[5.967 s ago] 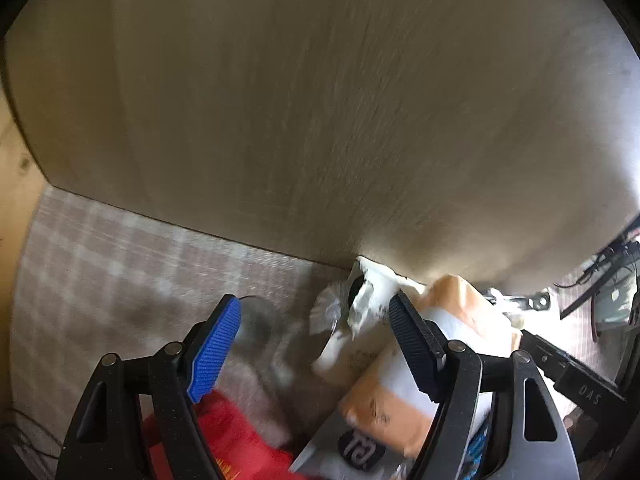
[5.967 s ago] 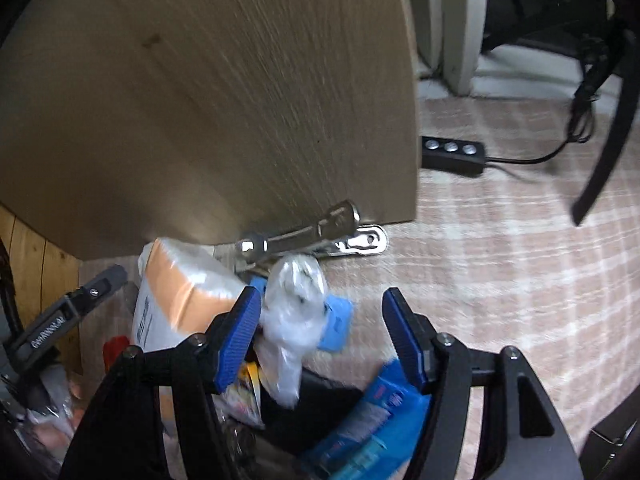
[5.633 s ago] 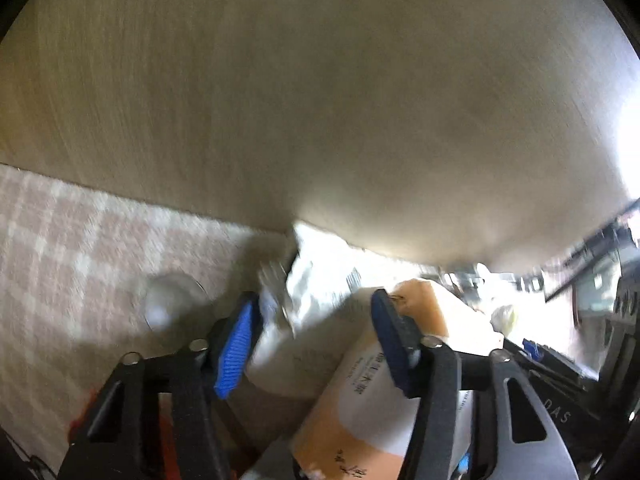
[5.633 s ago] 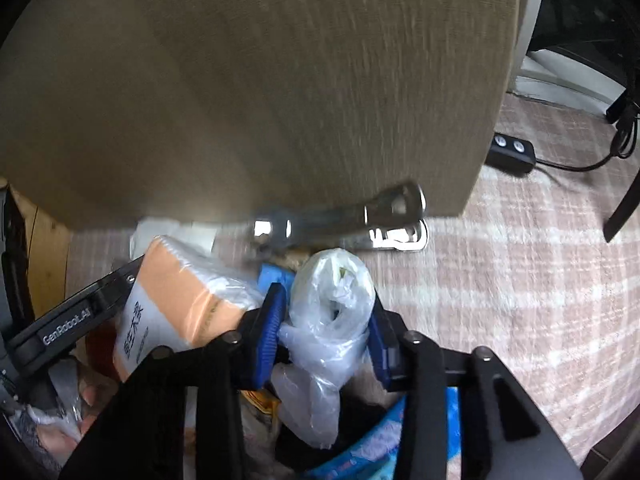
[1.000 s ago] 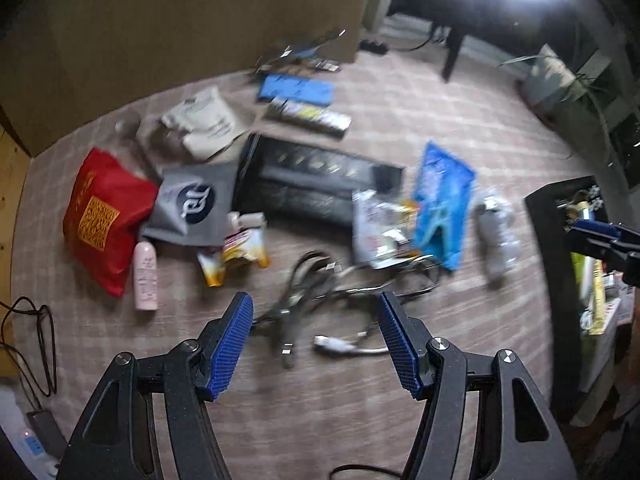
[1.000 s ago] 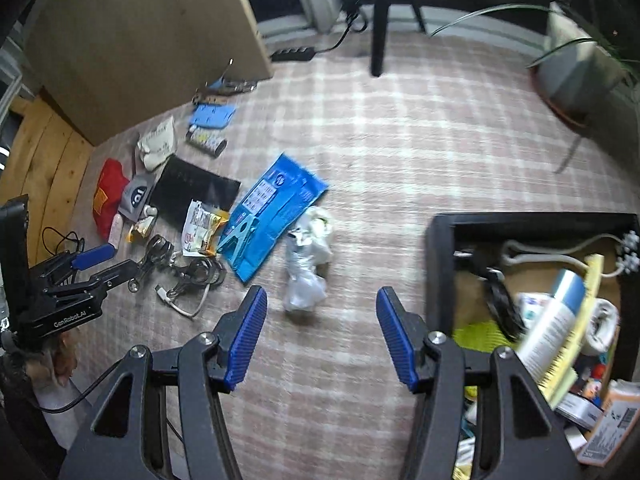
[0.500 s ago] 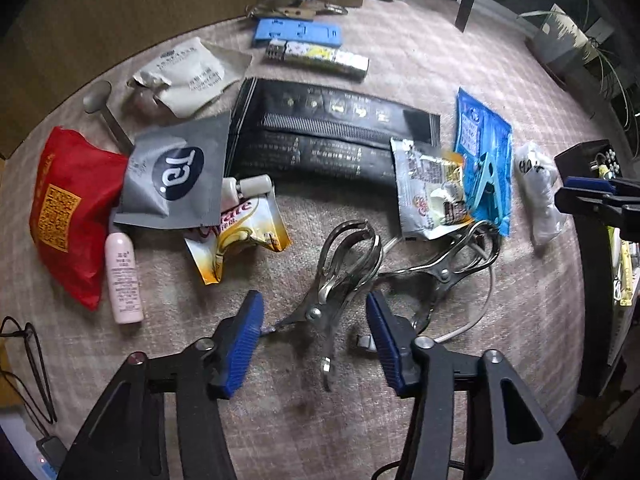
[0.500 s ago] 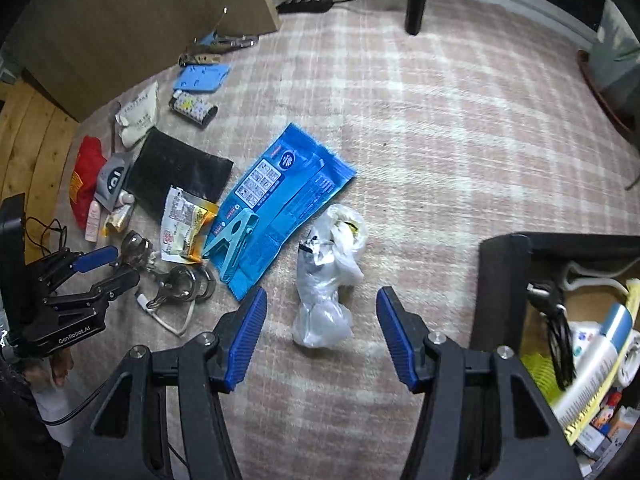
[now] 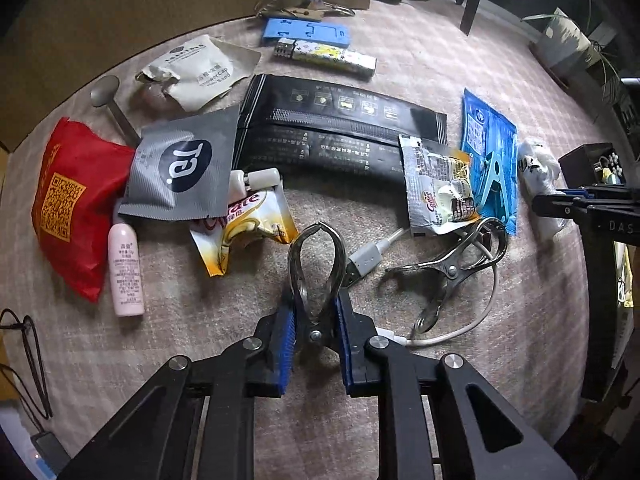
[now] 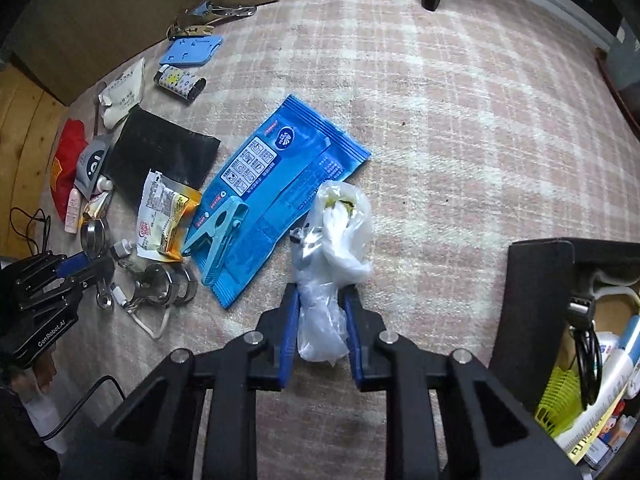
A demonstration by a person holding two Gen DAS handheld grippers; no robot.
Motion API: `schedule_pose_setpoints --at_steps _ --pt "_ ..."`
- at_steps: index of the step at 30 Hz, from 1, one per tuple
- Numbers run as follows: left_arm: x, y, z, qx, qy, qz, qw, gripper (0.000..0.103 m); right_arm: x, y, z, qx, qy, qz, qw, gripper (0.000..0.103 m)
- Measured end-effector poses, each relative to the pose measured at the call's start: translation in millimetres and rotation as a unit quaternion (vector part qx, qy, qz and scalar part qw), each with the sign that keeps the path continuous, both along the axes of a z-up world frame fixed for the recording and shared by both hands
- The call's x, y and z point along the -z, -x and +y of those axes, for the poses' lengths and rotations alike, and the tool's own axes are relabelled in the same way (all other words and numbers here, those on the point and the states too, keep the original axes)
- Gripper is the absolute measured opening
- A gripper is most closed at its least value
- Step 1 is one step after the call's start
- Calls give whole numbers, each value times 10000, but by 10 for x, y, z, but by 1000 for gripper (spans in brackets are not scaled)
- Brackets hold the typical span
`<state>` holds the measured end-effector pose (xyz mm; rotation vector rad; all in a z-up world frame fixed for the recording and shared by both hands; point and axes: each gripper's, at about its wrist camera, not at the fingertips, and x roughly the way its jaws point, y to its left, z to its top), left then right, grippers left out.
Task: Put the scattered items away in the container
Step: 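Carry the clip and plastic bag in both grippers over the black tray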
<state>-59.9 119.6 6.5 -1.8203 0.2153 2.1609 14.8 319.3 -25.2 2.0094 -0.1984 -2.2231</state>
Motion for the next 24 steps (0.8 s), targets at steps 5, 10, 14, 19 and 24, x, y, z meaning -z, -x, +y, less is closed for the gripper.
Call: schedule_pose_setpoints --at_steps 5,10,14,19,24 --pt "-121 -46 21 -103 -82 98 9999 17 -122 -53 59 83 57 190 9998 18" --pt "-348 -88 138 -97 -153 277 9995 17 -314 -103 205 202 195 383 9989 18" --pt "-516 -46 313 133 -255 433 9987 17 -499 -221 430 364 215 603 9973 18" --pt "-636 -26 532 607 -428 530 9958 17 -817 -446 861 671 186 934 9932 18" --pt "-835 -240 1179 1218 -790 569 9878 17 -993 -676 1395 1159 71 1139 9867 19"
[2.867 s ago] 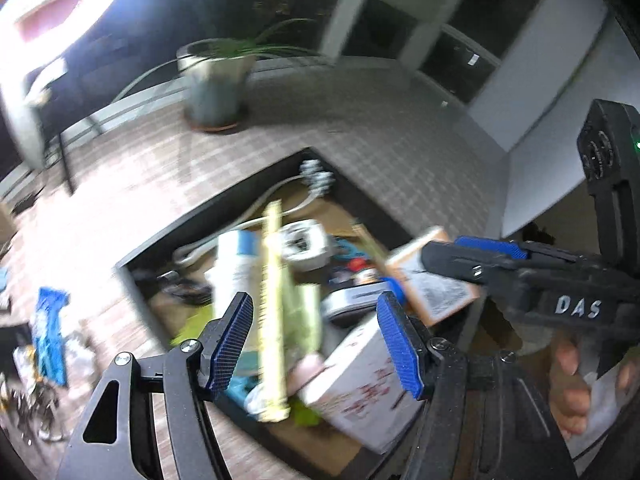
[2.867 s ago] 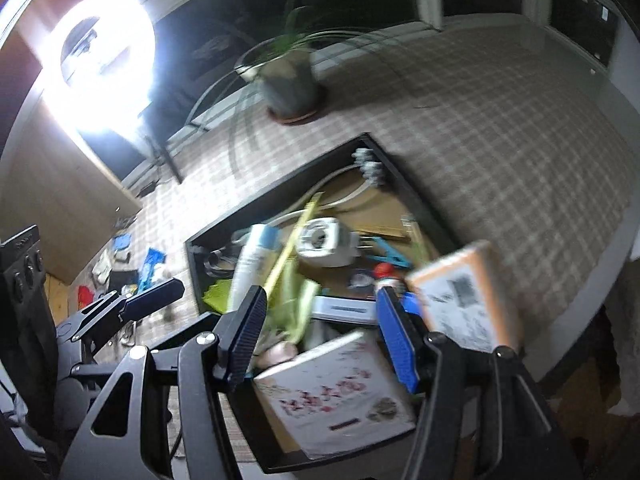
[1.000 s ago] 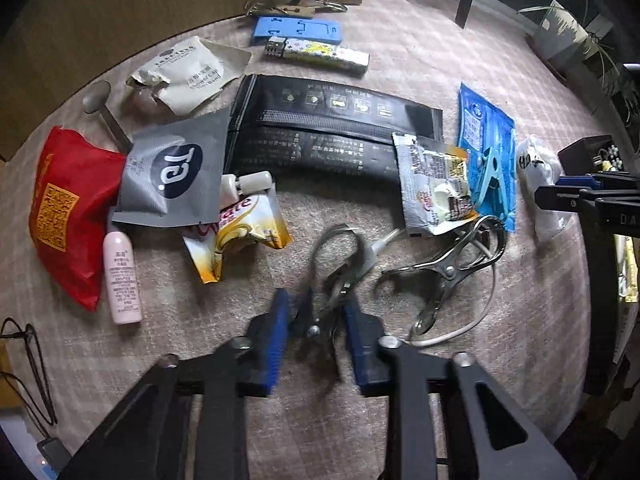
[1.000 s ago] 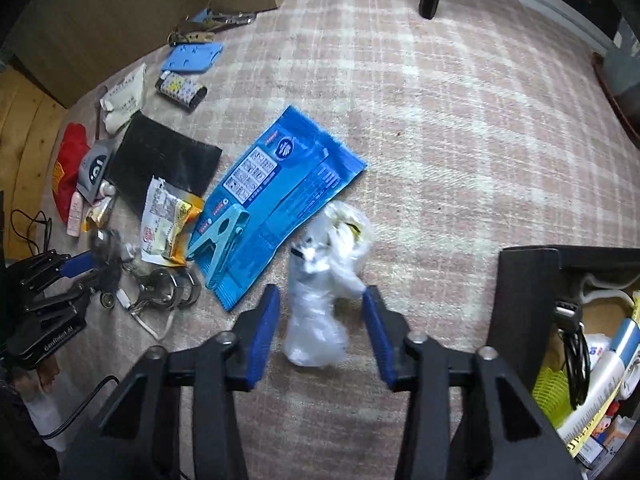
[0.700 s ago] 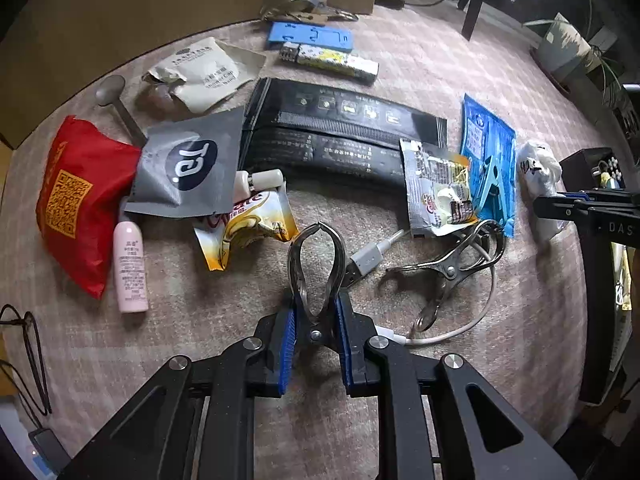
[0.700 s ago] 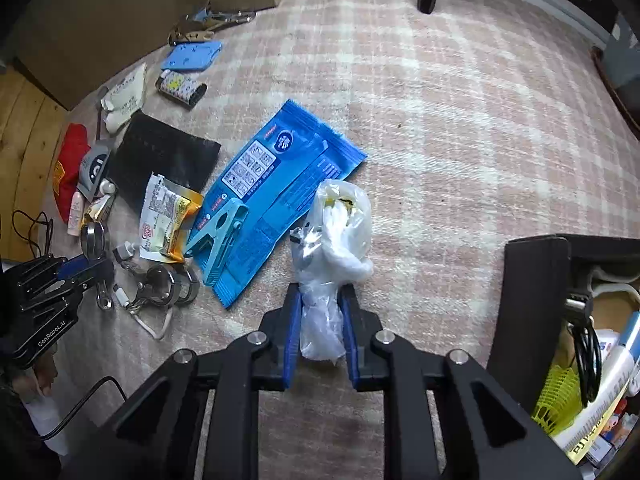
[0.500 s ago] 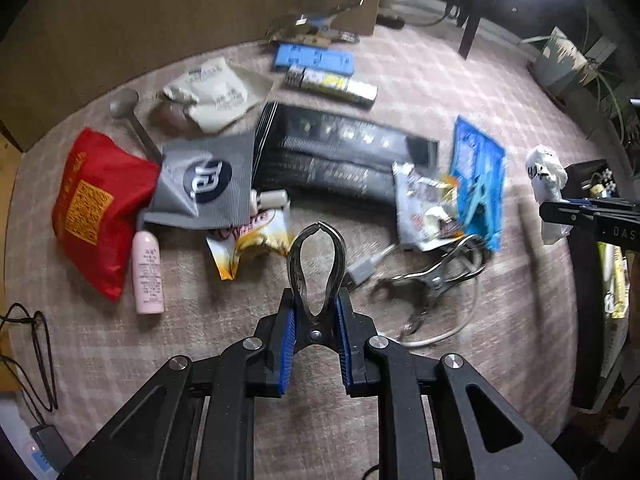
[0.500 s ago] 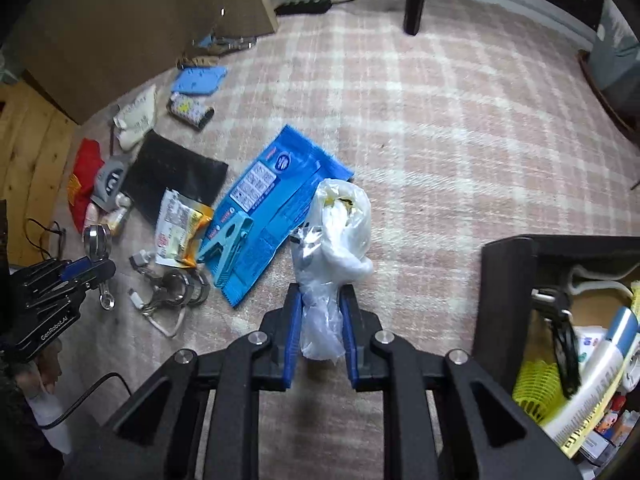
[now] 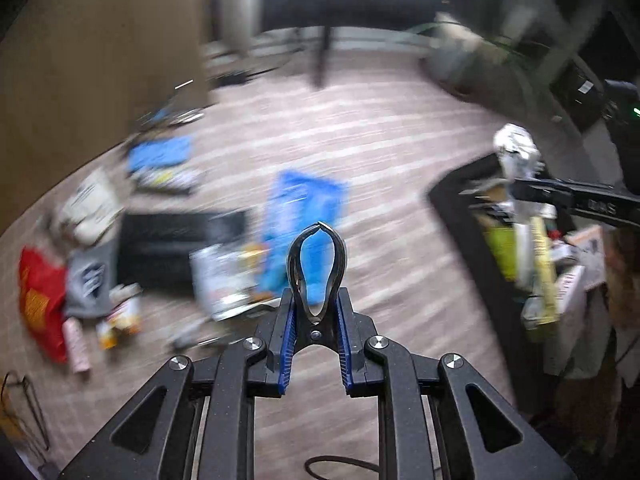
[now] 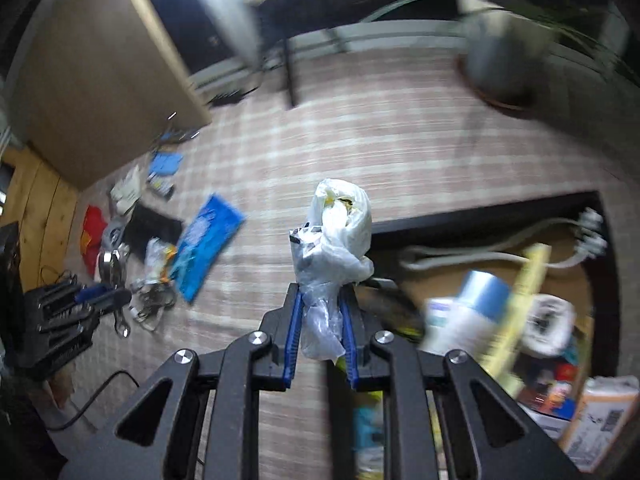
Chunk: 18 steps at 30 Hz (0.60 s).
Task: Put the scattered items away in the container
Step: 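Carry the clip and plastic bag in both grippers over the black tray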
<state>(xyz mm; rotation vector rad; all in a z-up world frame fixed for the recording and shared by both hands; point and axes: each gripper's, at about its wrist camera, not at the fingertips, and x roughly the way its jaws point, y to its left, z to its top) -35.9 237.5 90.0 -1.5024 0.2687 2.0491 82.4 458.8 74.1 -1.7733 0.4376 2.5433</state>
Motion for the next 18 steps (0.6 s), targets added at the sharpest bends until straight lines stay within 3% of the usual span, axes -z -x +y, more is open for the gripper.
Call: schedule_pose_setpoints --at_steps 4,9,18 --pt "-131 -289 624 650 -265 -37 9975 17 -66 -279 507 570 -93 34 9983 18" --pt "-204 -702 1367 1500 -407 -126 9878 17 -90 -606 1051 1134 -210 7 9933 19" --pt "-208 -1156 2083 2297 -264 -130 9728 17 8 -1064 1661 1852 -274 -169 9822 19"
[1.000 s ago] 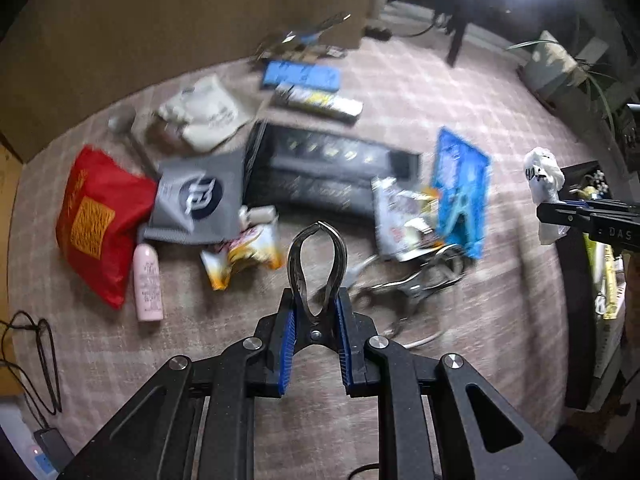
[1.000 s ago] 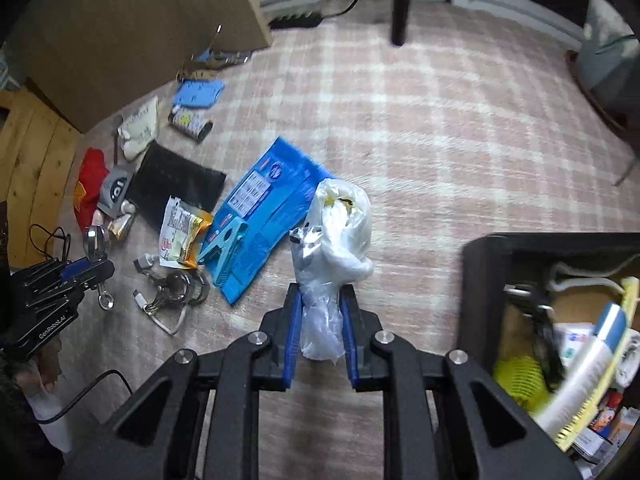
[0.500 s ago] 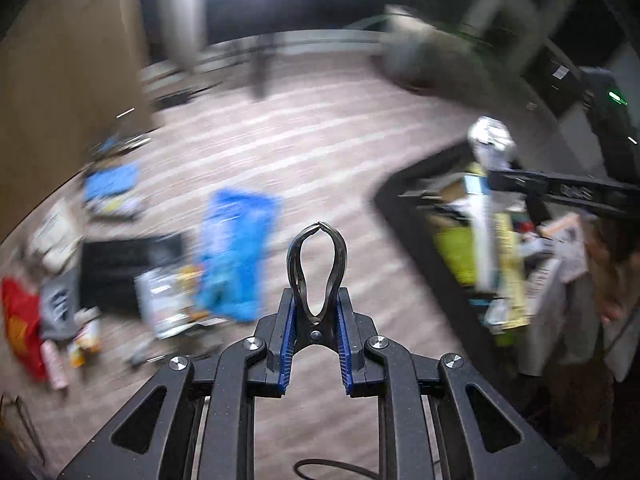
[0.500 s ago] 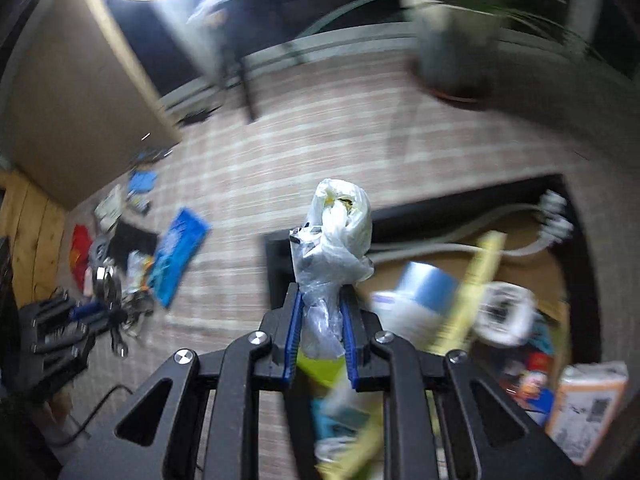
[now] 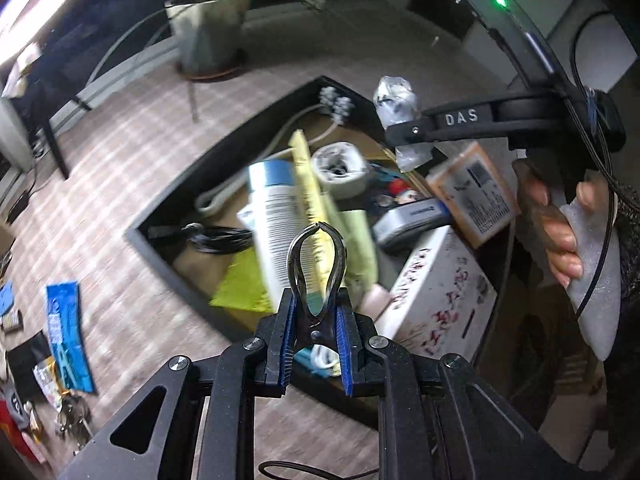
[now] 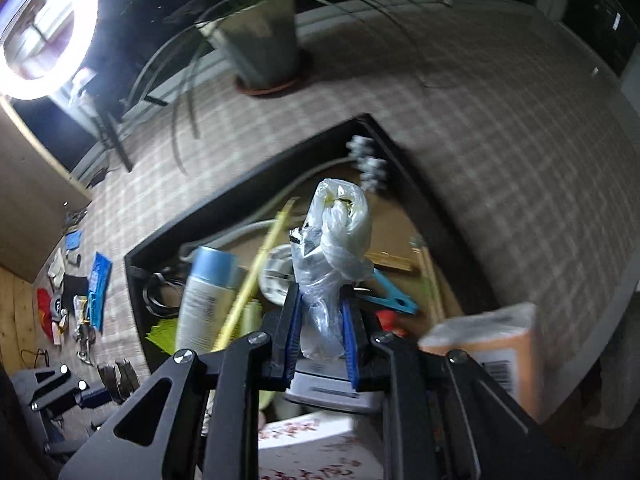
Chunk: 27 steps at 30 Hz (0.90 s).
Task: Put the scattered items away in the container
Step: 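Carry the clip and plastic bag in both grippers over the black tray, then open both grippers to drop the clip and bag into the tray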
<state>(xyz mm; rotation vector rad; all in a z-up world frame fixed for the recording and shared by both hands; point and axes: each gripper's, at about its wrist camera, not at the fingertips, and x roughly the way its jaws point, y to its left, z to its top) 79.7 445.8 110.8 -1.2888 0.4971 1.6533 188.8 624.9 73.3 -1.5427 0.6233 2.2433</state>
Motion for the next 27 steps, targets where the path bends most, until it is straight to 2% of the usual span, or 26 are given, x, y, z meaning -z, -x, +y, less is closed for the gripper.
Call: schedule_pose_setpoints --at_steps 6,7,8,9,10,11,14,18,23,27 --pt "62 -102 148 139 19 -116 9998 17 38 -101 89 155 -5 -53 9999 19" --pt "58 -117 168 157 16 -114 9998 18 45 -94 91 150 5 -44 9999 20" --pt "44 -141 189 197 -21 -108 9997 19 45 -98 91 138 12 -29 9999 26" --pt "28 -158 202 218 -53 -97 9997 23 49 -92 92 123 29 -65 9999 34" --pt "12 -166 200 214 -61 -71 9997 42 44 -90 90 146 9 -88 9999 51" --pt "-11 -164 183 173 -58 -1 9998 60 18 -100 83 177 -34 -58 9998 58" --pt "-74 -116 71 113 -100 238 9996 59 -63 -88 48 211 -142 39 9997 58" --pt "-53 94 -126 -162 -52 251 9995 57 -155 33 -77 10 -137 151 9998 58" --pt "-17 422 -567 -585 100 428 9973 51 -256 276 -407 -372 -9 319 9988 58" --pt "48 720 -1077 -1010 256 528 9932 49 -264 560 -782 -830 105 348 9959 58"
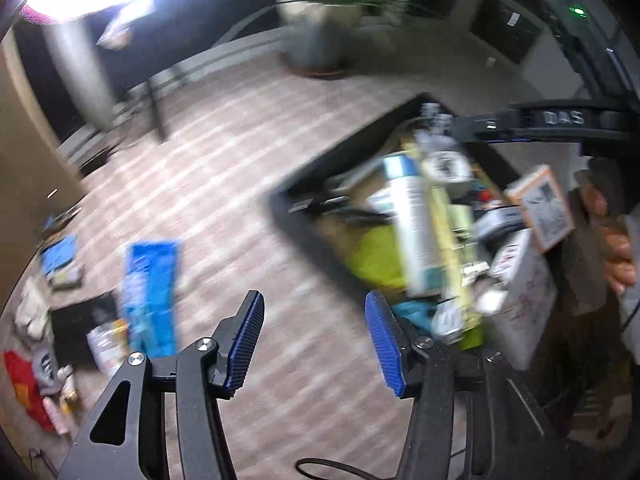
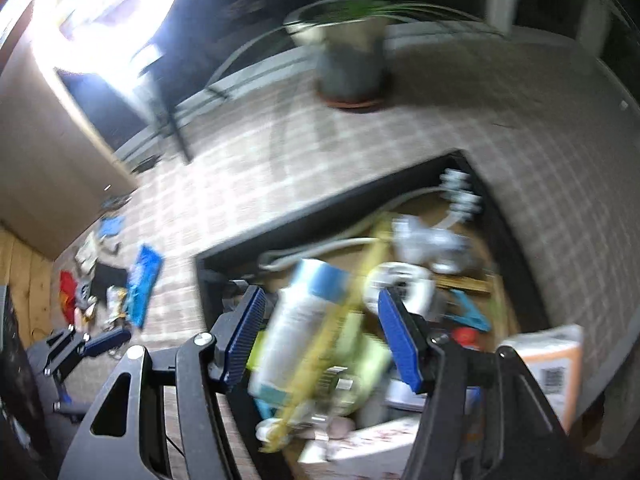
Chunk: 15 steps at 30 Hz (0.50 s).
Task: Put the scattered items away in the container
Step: 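Open both grippers to drop the clip and bag into the tray, then move both grippers back toward the scattered items on the rug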
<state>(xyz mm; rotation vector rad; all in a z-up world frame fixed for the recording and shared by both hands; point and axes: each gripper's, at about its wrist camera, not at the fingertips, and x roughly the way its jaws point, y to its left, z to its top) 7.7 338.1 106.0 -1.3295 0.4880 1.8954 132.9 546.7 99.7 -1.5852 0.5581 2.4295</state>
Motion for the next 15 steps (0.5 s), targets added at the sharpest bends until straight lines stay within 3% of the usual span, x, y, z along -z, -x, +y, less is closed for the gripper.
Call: schedule_pose_setpoints --at_steps 3,7,10,15 --pt "91 236 -434 -379 123 -22 9992 44 61 225 -372 -408 141 -20 9991 56" --pt "232 457 -935 -838 271 -83 9961 44 208 534 -983 -1011 334 -154 9942 44" --pt "359 592 -1298 -1098 378 -185 9931 42 331 709 -1378 -1301 561 -268 9895 43" --pt "584 658 -1606 -1126 593 -346 9913 40 574 1022 -1972 -1650 850 -548 9811 43"
